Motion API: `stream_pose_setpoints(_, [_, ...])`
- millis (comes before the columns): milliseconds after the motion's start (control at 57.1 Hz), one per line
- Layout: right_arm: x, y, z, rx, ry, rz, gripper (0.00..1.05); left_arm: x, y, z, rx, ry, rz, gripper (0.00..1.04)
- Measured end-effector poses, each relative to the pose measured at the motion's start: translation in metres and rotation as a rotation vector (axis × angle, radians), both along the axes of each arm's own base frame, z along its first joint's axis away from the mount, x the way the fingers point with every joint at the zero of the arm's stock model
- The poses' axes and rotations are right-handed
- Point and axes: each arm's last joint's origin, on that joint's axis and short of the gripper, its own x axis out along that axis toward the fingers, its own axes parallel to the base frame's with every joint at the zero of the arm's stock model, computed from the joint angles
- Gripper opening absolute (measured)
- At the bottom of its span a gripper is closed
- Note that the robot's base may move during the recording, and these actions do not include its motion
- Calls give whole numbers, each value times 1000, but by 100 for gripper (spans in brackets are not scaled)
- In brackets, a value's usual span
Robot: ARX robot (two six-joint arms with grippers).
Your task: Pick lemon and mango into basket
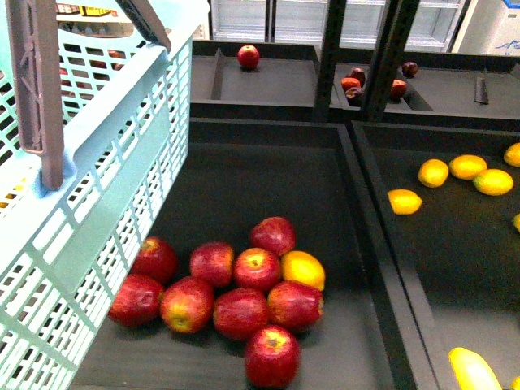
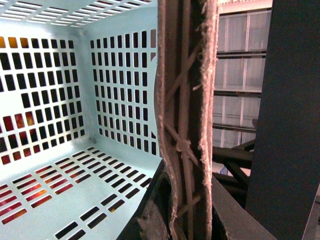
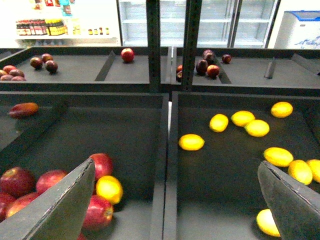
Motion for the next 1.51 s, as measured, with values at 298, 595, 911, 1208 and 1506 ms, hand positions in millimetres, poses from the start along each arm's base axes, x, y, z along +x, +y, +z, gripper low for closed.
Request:
stream_pose_setpoints(298, [0,0,0,0,0,-4,96,8,-7,7,152,207,-145,8])
stream_pose_setpoints(595, [0,0,0,0,0,-4,96,112,-60,18,663,189,-650,8])
stream_pose_setpoints(911, [0,0,0,0,0,-4,96,166,-178,24,546,8,-946,8])
stream_pose_setpoints(1208, [0,0,0,0,0,-4,96,143,-230,32,464,-81,-1046,8])
stream_pose_setpoints(1506, [0,0,0,0,0,-4,96,133,-245,32,452,-94,-1095,8])
